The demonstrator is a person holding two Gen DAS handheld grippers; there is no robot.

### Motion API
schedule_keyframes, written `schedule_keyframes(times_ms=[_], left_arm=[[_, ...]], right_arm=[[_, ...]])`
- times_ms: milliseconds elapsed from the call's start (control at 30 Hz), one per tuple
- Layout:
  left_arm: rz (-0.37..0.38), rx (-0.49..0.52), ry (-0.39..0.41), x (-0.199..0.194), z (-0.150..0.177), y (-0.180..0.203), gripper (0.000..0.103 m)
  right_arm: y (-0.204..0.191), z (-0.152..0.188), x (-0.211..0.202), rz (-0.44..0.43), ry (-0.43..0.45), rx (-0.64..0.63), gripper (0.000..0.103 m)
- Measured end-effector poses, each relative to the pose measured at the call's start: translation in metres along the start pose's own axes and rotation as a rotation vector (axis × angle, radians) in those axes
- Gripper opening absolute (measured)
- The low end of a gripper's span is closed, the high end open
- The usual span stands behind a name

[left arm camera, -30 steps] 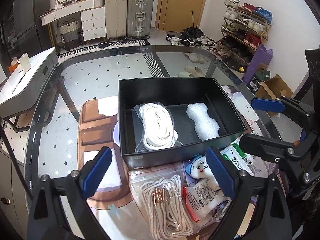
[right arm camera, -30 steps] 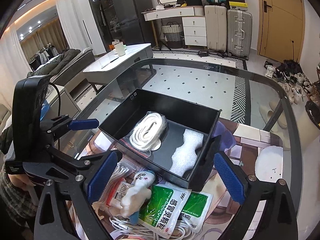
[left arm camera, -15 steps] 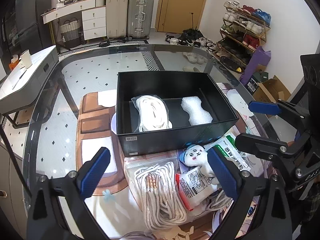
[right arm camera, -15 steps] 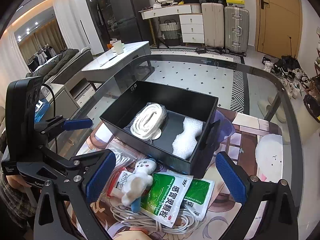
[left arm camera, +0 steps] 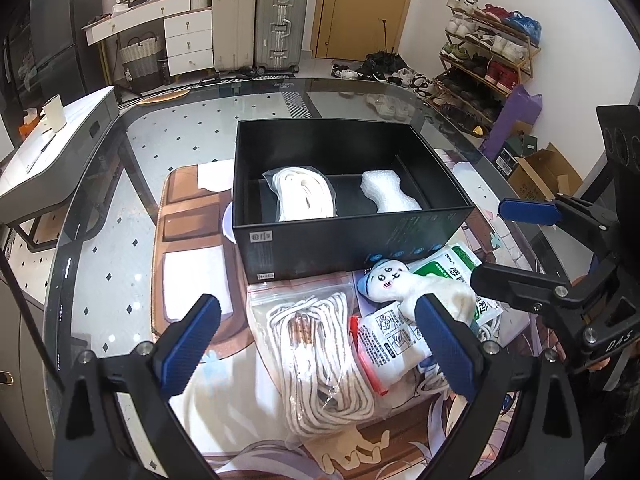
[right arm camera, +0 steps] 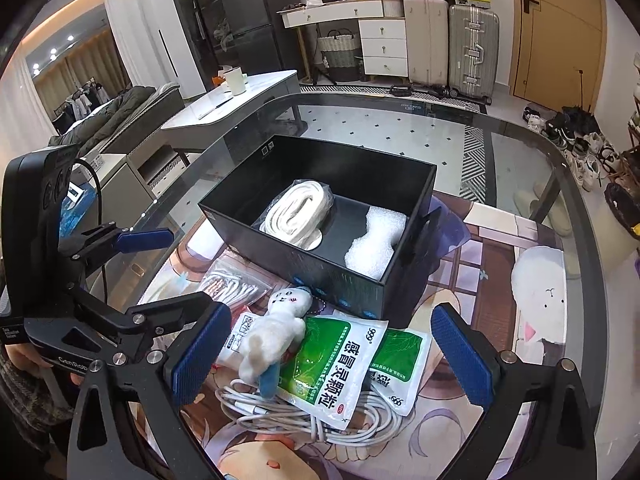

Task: Organize soft objects
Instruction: 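Withdraw both open tools from the black box back over the table, then grasp the white plush toy with right tool while left tool grasps the bagged rope coil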

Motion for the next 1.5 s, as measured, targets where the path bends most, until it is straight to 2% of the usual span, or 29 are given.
schedule_keyframes(times_ms=[400, 1133, 1500], left_arm=[[0.005, 0.012, -0.032, -0.001, 0.017, 0.004, 0.098], [-0.042, 0.023, -0.144, 0.019, 0.034, -0.002, 0.098], [-0.038, 0.005, -0.170, 0.027, 0.035, -0.008, 0.098]], right_arm=[[-0.008, 0.012, 0.004, -0.028, -0.043, -0.009, 0.102], [-0.029, 0.015, 0.029, -0.057, -0.114, -0.046, 0.101], [-0.031, 0.014, 0.046, -0.063, -0.160, -0.050, 0.090]])
Point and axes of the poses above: each gripper's, at about its wrist camera, not at the fingertips, and x roughly the way its jaws point, y to its right, z to its underside, the point moved 4 cm from there along x, roughly the way its jaws point, and after that the axes turned 3 degrees about y, right-handed, at the moved point
